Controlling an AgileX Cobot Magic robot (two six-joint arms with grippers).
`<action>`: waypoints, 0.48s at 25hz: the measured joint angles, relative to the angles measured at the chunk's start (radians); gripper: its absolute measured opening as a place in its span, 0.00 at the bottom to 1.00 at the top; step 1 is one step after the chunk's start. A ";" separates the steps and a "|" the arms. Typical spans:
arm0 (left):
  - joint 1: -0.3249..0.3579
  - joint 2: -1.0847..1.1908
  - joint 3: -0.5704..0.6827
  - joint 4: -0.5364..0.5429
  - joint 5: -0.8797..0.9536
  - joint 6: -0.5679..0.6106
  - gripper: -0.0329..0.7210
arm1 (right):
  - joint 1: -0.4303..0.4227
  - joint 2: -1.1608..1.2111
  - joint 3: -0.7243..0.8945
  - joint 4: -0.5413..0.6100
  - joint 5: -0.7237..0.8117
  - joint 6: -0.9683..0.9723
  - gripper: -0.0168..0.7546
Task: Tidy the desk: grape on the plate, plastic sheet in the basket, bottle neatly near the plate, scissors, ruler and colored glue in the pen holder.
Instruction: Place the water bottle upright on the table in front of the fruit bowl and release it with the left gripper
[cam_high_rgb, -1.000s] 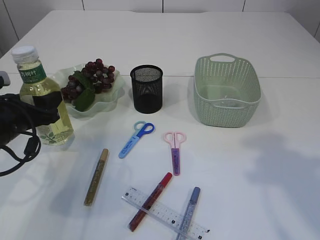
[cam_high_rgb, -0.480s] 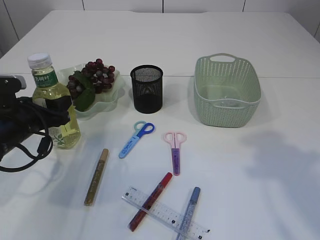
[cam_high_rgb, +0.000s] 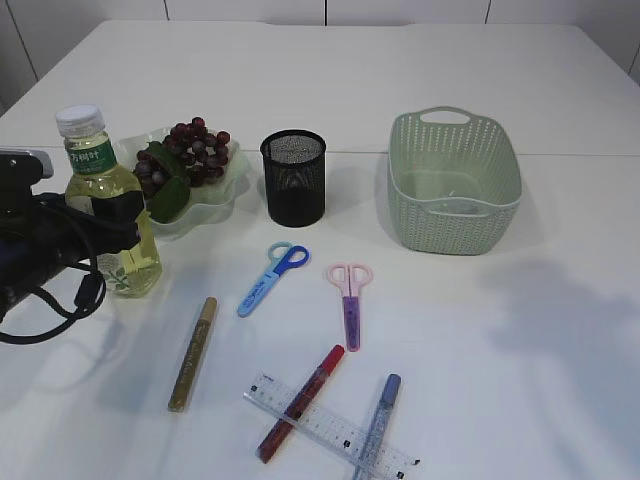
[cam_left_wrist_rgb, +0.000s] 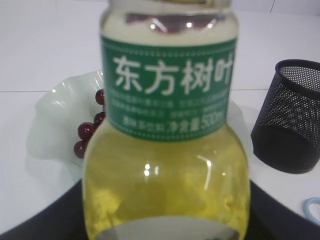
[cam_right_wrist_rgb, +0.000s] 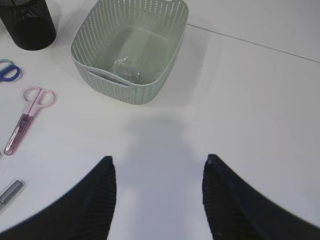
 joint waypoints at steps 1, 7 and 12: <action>0.000 0.000 0.000 0.000 0.000 0.000 0.61 | 0.000 0.000 0.000 0.000 -0.005 0.000 0.59; 0.000 0.000 0.000 0.002 0.000 0.000 0.64 | 0.000 0.000 0.000 -0.001 -0.005 0.000 0.59; 0.000 0.000 0.000 0.002 0.000 0.000 0.66 | 0.000 0.000 0.000 -0.001 -0.006 0.000 0.59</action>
